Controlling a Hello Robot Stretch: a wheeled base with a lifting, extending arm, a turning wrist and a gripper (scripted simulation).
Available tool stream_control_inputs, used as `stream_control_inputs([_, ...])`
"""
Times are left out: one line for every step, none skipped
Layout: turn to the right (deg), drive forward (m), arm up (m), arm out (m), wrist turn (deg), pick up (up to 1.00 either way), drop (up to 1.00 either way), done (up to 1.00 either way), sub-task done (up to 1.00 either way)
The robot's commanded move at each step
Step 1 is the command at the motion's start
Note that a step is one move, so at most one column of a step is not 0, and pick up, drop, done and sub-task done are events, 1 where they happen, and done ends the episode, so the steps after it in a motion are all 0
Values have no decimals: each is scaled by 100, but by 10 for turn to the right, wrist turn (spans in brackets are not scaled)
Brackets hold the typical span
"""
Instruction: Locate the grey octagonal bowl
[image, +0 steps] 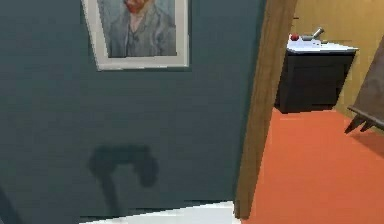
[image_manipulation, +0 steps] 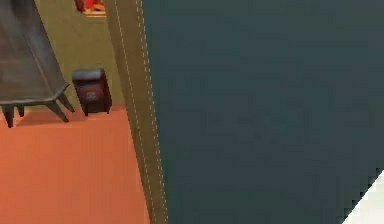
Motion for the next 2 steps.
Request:
stream_control_inputs([30,0,0,0,0,0,0,0,0])
stream_control_inputs([0,20,0,0,0,0,0,0,0])
